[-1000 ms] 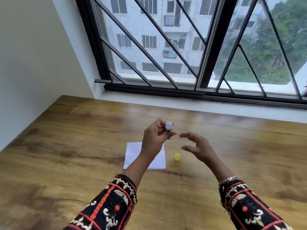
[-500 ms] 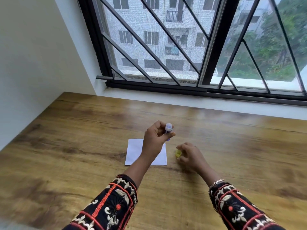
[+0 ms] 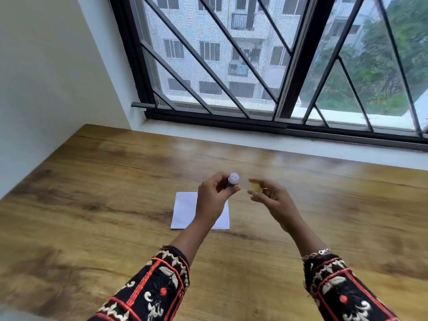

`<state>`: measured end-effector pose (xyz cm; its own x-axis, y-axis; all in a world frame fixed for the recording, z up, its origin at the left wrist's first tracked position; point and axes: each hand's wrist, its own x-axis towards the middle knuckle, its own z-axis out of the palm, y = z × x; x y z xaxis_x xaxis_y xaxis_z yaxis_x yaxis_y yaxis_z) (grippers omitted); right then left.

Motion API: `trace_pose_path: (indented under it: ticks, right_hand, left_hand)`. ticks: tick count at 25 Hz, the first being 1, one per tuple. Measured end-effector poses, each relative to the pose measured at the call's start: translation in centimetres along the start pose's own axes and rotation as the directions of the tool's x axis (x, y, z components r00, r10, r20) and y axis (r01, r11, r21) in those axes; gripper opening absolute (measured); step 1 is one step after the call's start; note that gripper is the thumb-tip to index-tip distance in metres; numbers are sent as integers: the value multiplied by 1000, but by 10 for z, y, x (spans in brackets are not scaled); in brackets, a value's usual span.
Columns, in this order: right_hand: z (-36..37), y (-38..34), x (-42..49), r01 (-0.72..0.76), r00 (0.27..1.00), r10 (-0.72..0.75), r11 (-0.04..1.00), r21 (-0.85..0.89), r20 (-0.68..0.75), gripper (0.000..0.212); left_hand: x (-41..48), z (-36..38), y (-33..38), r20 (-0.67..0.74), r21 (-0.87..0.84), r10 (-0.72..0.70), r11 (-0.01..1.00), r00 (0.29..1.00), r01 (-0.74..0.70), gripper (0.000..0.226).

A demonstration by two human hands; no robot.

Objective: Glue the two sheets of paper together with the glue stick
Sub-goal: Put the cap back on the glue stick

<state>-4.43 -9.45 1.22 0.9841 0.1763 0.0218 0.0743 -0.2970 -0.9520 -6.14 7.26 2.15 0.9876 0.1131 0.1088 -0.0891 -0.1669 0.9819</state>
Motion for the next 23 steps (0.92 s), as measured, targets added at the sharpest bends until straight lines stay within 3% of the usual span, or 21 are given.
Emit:
trace_pose_path:
  ticks: [4,12,18,23]
  right_hand:
    - [-8,-27,4,130,991,-127,985,-115,35,39]
    - [-12,-56,4,302,953,-301,925,-230,43,24]
    - [-14,-64,5,389,920,-350,868,-309,174,24]
    - [-14,-68,7,425,905,-370,772,-473,210,20]
  left_hand:
    - [-2,1,4,23,14,16,1000,1000,-16,16]
    - [-2,1,11,67,166,76,982,995,-86,19]
    - [-2,2,15,113,187,96,975,989,-116,23]
    - [-4,1,19,120,175,99,977,988,-120,21]
